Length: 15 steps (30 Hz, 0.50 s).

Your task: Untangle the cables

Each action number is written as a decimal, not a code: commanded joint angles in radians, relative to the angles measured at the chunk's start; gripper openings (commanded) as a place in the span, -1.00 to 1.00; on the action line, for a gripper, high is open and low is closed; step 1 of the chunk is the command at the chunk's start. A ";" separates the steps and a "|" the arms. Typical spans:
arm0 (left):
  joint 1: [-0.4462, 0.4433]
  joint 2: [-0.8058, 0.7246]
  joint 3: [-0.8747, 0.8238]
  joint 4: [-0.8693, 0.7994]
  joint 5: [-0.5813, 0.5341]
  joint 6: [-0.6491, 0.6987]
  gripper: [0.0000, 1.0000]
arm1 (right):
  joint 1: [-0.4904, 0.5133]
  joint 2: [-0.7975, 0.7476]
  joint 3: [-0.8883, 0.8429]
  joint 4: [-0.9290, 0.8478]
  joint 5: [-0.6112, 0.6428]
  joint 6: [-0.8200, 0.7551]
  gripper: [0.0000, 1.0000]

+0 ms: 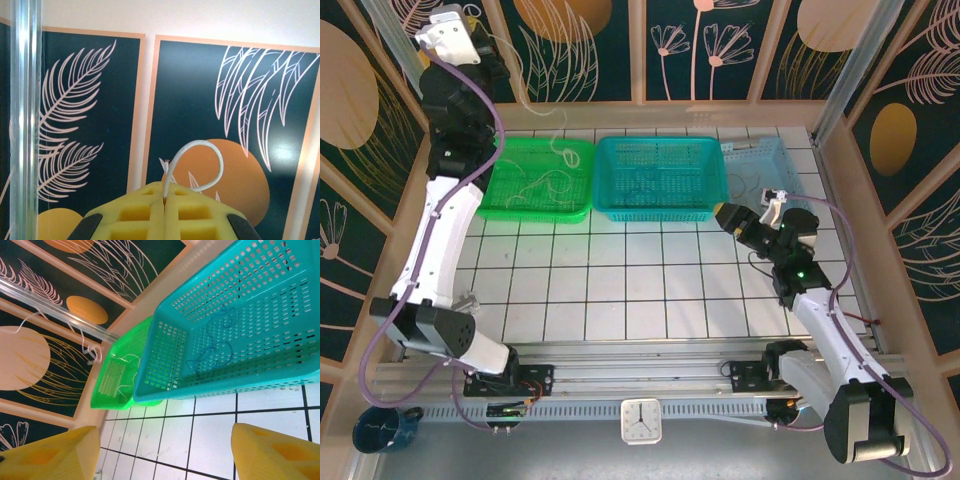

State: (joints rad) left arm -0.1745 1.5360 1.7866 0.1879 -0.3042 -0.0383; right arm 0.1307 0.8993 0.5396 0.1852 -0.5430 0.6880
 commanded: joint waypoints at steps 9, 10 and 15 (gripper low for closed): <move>0.046 0.099 0.010 0.007 -0.041 0.051 -1.00 | -0.056 -0.043 0.060 -0.064 -0.012 -0.039 0.41; 0.055 0.091 -0.038 0.025 -0.041 0.041 -1.00 | -0.057 -0.044 0.060 -0.065 -0.013 -0.040 0.42; 0.088 0.037 -0.302 0.125 -0.018 -0.018 -1.00 | -0.059 -0.052 0.059 -0.070 -0.020 -0.042 0.42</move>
State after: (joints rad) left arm -0.1017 1.6035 1.5795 0.2447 -0.3233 -0.0212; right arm 0.0799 0.8684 0.5705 0.1219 -0.5476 0.6628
